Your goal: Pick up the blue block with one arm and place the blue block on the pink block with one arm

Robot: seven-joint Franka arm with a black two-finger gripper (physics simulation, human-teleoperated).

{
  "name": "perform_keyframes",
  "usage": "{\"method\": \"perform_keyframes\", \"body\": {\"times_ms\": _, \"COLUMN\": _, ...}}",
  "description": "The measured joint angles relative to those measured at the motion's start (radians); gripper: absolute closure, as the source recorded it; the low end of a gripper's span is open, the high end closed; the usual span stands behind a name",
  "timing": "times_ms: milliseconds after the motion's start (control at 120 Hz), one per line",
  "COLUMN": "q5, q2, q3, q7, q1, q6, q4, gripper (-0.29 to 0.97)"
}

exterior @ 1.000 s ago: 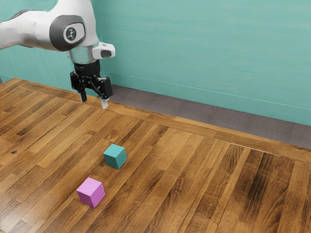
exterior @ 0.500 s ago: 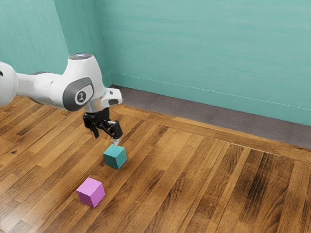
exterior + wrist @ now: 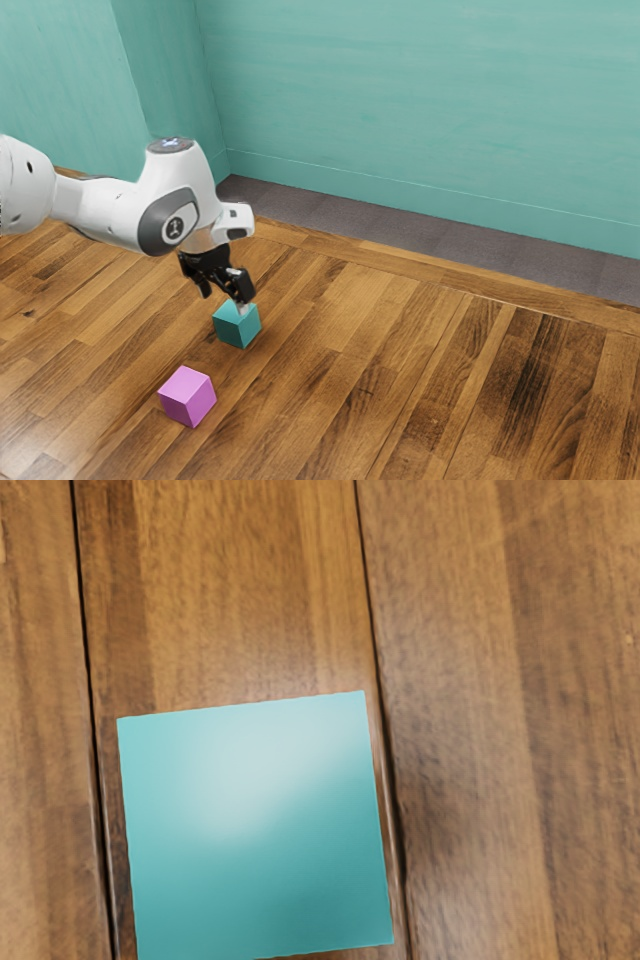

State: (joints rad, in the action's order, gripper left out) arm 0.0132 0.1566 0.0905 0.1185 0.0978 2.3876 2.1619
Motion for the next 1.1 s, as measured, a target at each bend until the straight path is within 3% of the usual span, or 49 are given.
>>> {"method": "perform_keyframes", "body": {"times_ms": 1100, "q5": -0.007, "q2": 0.172, "q3": -0.006, "q7": 0.031, "q1": 0.013, "q6": 0.055, "q4": -0.096, "gripper": 0.0}}
